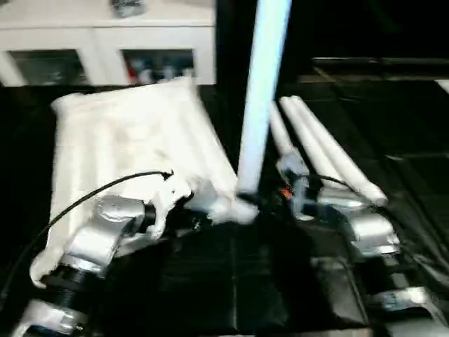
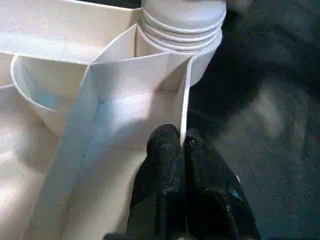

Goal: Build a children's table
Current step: Rotate leg to tighten, then rotate table base

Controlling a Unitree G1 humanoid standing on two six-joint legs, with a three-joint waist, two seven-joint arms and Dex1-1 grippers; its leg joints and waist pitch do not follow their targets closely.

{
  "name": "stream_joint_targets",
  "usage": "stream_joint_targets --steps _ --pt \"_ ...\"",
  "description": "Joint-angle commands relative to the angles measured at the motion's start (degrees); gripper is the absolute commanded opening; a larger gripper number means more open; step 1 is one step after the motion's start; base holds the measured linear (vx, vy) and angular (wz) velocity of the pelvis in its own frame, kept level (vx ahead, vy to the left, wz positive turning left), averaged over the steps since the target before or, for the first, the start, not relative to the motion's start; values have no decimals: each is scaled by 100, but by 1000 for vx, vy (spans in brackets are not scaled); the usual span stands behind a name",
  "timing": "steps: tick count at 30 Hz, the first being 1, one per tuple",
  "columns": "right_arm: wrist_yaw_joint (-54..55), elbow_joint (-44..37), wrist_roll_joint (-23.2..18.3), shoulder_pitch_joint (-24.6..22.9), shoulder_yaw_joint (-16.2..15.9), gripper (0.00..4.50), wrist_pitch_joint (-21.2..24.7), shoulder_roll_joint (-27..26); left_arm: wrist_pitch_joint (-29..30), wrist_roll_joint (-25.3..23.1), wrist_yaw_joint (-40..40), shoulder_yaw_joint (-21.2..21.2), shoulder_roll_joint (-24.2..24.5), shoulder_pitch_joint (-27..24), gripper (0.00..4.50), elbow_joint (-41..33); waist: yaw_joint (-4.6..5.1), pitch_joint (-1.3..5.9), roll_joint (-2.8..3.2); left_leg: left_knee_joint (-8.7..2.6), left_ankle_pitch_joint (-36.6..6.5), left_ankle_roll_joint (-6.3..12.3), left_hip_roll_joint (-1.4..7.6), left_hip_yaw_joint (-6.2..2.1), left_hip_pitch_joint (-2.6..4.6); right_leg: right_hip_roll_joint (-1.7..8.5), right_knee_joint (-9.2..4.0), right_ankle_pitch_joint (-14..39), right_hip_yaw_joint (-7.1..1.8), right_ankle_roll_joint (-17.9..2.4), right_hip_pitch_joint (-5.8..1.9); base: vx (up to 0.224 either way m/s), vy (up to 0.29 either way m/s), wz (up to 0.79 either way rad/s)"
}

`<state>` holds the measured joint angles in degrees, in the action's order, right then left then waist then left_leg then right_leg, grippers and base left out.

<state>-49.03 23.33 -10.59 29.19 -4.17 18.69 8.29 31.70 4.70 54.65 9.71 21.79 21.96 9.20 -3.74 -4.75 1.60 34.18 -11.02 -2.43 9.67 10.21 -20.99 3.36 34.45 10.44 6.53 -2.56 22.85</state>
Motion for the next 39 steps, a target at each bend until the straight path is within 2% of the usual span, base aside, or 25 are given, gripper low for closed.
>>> stream_joint_targets --steps 1,2,4,5,6,8,9,10,11,13,15,17,18,19,21,23,24,27,28,29,32,33,35,37,39 --pt "754 499 84 58 -365 204 369 -678 328 251 -615 -171 -530 150 0 -548 -17 304 -52 -442 -1045 180 378 -224 -3 668 -569 2578 -395 -686 -305 0 0 0" --pt "1183 694 92 171 -224 204 400 -886 467 213 -916 -237 -725 173 0 -619 49 306 -55 -434 -1008 175 361 -229 2 656 -577 2556 -392 -699 -300 0 0 0" --pt "1790 987 92 350 0 204 435 -1162 640 161 -1461 -380 -1078 235 0 -690 75 312 -55 -426 -995 211 364 -218 20 647 -587 2463 -402 -715 -290 0 0 0" --pt "2058 1161 131 461 65 204 356 -1266 734 106 -1735 -396 -1277 280 0 -740 92 317 -83 -417 -957 269 364 -203 27 638 -581 2311 -414 -761 -282 0 0 0" --pt "2151 1218 152 499 81 204 321 -1300 777 86 -1827 -392 -1341 295 0 -767 80 329 -61 -410 -832 351 355 -196 17 632 -560 2089 -410 -794 -294 0 0 0" --pt "2205 1248 166 519 88 204 298 -1319 809 75 -1876 -386 -1375 302 0 -788 70 341 -60 -405 -729 415 359 -186 16 624 -536 1850 -418 -832 -295 0 0 0" --pt "2262 1268 209 538 132 204 195 -1356 883 21 -2002 -350 -1460 295 0 -870 66 356 -97 -408 -642 475 368 -176 11 613 -507 1625 -421 -870 -304 0 0 0" --pt "2273 1268 220 539 145 204 169 -1365 906 8 -2035 -341 -1479 291 0 -895 45 365 -81 -401 -515 528 362 -175 -5 620 -476 1401 -424 -918 -316 0 0 0" --pt "2264 1276 230 542 183 271 112 -1377 915 -40 -2087 -307 -1492 272 0 -934 39 378 -81 -393 -434 580 358 -172 -13 625 -467 1263 -421 -939 -325 0 0 0" --pt "2249 1298 226 536 258 273 75 -1349 925 -106 -2099 -252 -1438 232 0 -948 28 393 -57 -390 -356 623 369 -177 -8 626 -452 1114 -416 -972 -331 0 0 0" --pt "2258 1325 240 530 288 299 35 -1293 922 -125 -2103 -258 -1392 238 0 -914 21 412 -46 -380 -262 672 379 -180 -7 619 -411 819 -413 -1091 -338 0 0 0" --pt "2259 1327 241 531 289 312 33 -1292 922 -125 -2103 -259 -1391 239 0 -912 26 394 -49 -389 -334 680 385 -177 -5 614 -426 857 -407 -1103 -328 0 0 0" --pt "2365 1312 384 498 196 322 -195 -1170 891 -149 -2136 -244 -1349 258 0 -888 17 402 -18 -387 -463 622 385 -178 8 630 -442 1020 -407 -1091 -335 0 0 0" --pt "2364 1307 383 496 196 331 -195 -1165 886 -151 -2138 -242 -1347 258 0 -886 17 402 -18 -387 -463 622 385 -178 8 630 -442 1020 -407 -1091 -335 0 0 0" --pt "2331 1003 333 332 285 356 -301 -1003 659 -237 -2180 -182 -1259 261 0 -793 3 414 -58 -387 -489 567 384 -170 13 621 -450 1085 -414 -1034 -338 0 0 0" --pt "2324 961 318 312 318 362 -313 -1002 636 -242 -2180 -178 -1255 258 0 -786 -21 418 -52 -384 -450 577 390 -167 14 626 -433 1023 -423 -1023 -335 0 0 0" --pt "2163 699 226 186 390 375 -355 -959 528 -275 -2230 -185 -1262 250 0 -745 -24 429 -88 -385 -404 600 389 -166 12 621 -425 953 -419 -1035 -345 0 0 0" --pt "1871 141 -4 -63 442 406 -242 -901 390 -214 -2259 -269 -1324 228 0 -698 -63 425 -95 -378 -385 664 378 -160 -5 627 -447 1044 -421 -917 -360 0 0 0" --pt "1787 -67 -67 -160 429 412 -228 -871 344 -158 -2238 -304 -1351 213 44 -696 -70 432 -98 -377 -353 660 379 -160 -1 617 -447 1069 -417 -899 -348 0 0 0" --pt "1665 -355 -170 -290 391 419 -128 -829 325 -78 -2176 -336 -1367 182 55 -747 -67 435 -133 -378 -361 663 380 -158 -6 621 -453 1091 -415 -883 -358 0 0 0" --pt "1481 -776 -256 -492 236 442 25 -693 308 54 -2131 -400 -1395 127 57 -873 -119 438 -107 -380 -342 594 422 -175 8 624 -437 1029 -410 -919 -336 0 0 0" --pt "1403 -1078 -303 -664 149 450 107 -619 307 246 -2162 -624 -1424 92 83 -1024 -125 443 -174 -387 -412 578 419 -169 17 633 -438 1058 -411 -913 -351 0 0 0" --pt "1412 -1210 -276 -754 114 450 99 -601 348 382 -2187 -808 -1415 73 83 -1131 -139 438 -161 -384 -417 548 409 -163 9 642 -439 1107 -418 -891 -345 0 0 0" --pt "1402 -1306 -264 -828 70 450 126 -586 415 473 -2212 -976 -1371 53 83 -1230 -144 438 -181 -387 -514 493 395 -156 19 637 -473 1323 -412 -830 -344 0 0 0" --pt "1385 -1511 -205 -1006 -100 450 337 -560 611 419 -2325 -1403 -952 -54 83 -1460 -145 437 -177 -402 -517 452 407 -175 4 623 -454 1317 -404 -815 -344 0 0 0"
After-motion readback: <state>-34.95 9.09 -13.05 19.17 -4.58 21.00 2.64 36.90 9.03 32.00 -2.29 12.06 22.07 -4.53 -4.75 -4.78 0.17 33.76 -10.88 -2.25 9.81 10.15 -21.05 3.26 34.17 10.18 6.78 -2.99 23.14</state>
